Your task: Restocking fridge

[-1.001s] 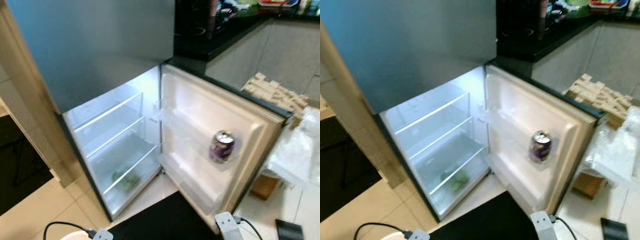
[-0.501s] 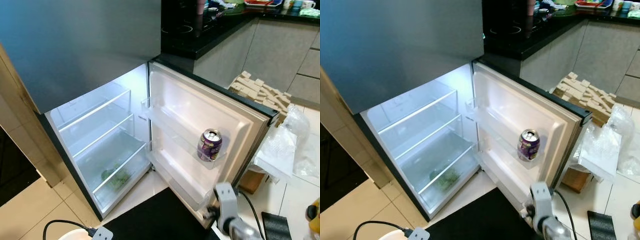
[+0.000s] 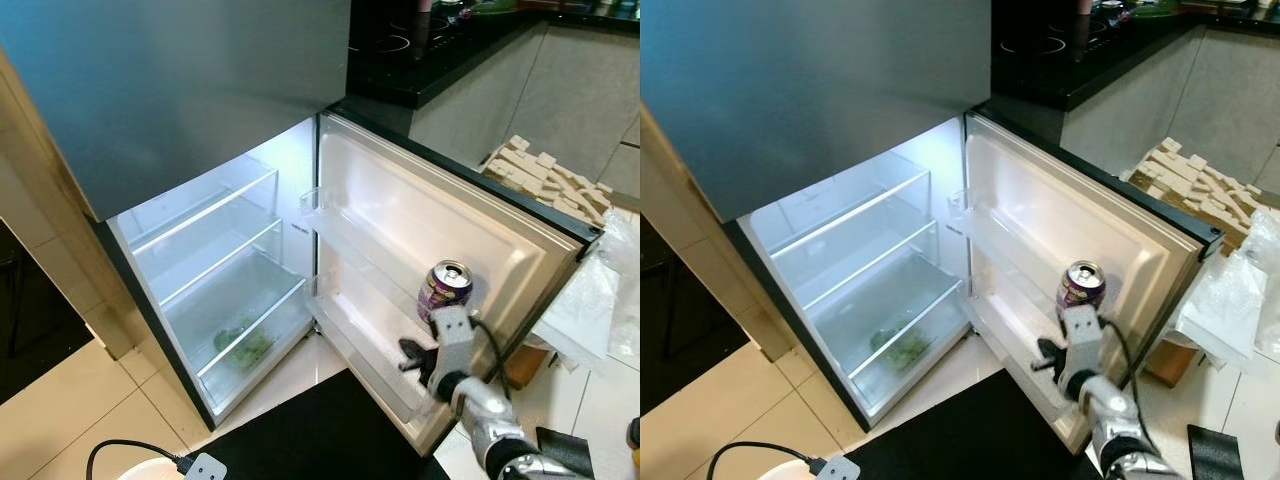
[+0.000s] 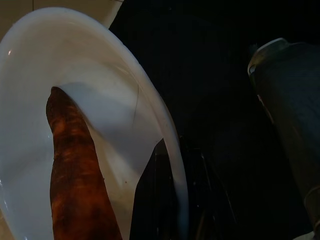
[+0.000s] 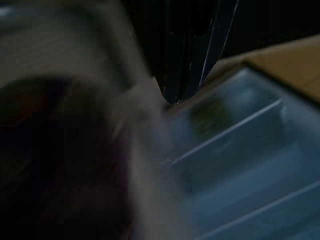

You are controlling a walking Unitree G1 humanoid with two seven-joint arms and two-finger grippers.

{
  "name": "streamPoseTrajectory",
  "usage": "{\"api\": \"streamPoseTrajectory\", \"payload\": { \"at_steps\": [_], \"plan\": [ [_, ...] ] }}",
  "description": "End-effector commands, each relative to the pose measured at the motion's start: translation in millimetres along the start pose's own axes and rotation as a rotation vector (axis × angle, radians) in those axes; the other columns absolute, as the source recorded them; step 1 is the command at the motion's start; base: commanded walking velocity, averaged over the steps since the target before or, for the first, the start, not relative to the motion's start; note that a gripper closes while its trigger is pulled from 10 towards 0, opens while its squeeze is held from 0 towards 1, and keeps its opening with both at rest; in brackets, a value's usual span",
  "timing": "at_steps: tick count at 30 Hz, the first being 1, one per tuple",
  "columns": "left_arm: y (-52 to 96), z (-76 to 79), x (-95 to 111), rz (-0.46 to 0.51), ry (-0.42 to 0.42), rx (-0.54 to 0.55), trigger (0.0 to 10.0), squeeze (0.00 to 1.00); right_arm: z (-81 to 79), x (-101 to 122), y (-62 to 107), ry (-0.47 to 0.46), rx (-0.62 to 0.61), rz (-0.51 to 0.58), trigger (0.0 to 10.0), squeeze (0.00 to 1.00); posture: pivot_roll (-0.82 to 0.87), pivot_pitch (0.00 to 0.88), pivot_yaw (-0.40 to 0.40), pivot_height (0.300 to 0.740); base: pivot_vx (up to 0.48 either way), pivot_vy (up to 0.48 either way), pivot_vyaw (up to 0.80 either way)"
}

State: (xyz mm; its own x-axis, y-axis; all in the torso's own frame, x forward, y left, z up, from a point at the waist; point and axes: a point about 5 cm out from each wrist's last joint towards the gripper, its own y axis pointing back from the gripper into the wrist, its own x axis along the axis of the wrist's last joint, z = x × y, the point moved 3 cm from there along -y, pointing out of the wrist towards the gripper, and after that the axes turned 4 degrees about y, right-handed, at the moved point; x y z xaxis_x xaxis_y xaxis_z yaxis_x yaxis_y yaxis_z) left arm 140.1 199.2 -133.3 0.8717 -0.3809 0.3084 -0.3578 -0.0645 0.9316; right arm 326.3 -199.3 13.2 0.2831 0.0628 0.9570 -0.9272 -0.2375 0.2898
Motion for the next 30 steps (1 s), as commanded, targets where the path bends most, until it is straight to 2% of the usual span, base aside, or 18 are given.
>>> {"api": "streamPoseTrajectory", "payload": {
  "at_steps": [1,5,7,9,12,16,22,27,30],
  "plan": [
    [0.4,1.0,-4.5,-0.009,-0.021,-0.005,10.0,0.00,5.5,2.6,1.2,0.002,-0.035,0.020,10.0,0.00,-0.16,0.000,0.042,0.740,0.000,0.000,0.00],
    [0.4,0.5,-4.8,-0.009,-0.025,-0.004,10.0,0.00,17.3,9.1,3.1,0.004,-0.077,0.043,10.0,0.00,-0.15,0.000,0.042,0.740,0.000,0.000,0.00],
    [0.4,0.5,-4.8,-0.009,-0.025,-0.004,10.0,0.00,17.3,9.1,3.1,0.004,-0.077,0.043,10.0,0.00,-0.15,0.000,0.042,0.740,0.000,0.000,0.00],
    [0.4,-0.5,-4.5,-0.008,-0.028,-0.002,10.0,0.00,25.2,11.3,5.1,0.011,-0.116,0.048,10.0,0.00,-0.15,0.000,0.043,0.740,0.000,0.000,0.00],
    [0.5,-1.1,-4.4,-0.008,-0.030,-0.001,10.0,0.00,29.1,12.0,6.1,0.016,-0.138,0.049,10.0,0.00,-0.15,0.000,0.045,0.740,0.000,0.000,0.00],
    [0.5,-2.3,-4.2,-0.007,-0.035,0.001,10.0,0.00,57.6,18.2,16.1,0.022,-0.279,0.064,10.0,0.00,-0.15,0.000,0.045,0.740,0.000,0.000,0.00],
    [0.6,-3.4,-4.3,-0.008,-0.037,0.001,10.0,0.00,66.1,19.3,20.1,0.032,-0.317,0.064,10.0,0.00,-0.15,0.000,0.051,0.740,0.000,0.000,0.00],
    [0.6,-3.1,-4.4,-0.008,-0.035,0.000,10.0,0.00,58.5,11.6,19.0,0.033,-0.288,0.038,10.0,0.00,-0.15,0.000,0.049,0.740,0.000,0.000,0.00],
    [0.5,-1.7,-4.2,-0.008,-0.031,-0.003,10.0,0.00,37.3,-6.0,15.5,0.026,-0.192,-0.030,10.0,0.00,-0.15,0.000,0.047,0.740,0.000,0.000,0.00]
  ]
}}
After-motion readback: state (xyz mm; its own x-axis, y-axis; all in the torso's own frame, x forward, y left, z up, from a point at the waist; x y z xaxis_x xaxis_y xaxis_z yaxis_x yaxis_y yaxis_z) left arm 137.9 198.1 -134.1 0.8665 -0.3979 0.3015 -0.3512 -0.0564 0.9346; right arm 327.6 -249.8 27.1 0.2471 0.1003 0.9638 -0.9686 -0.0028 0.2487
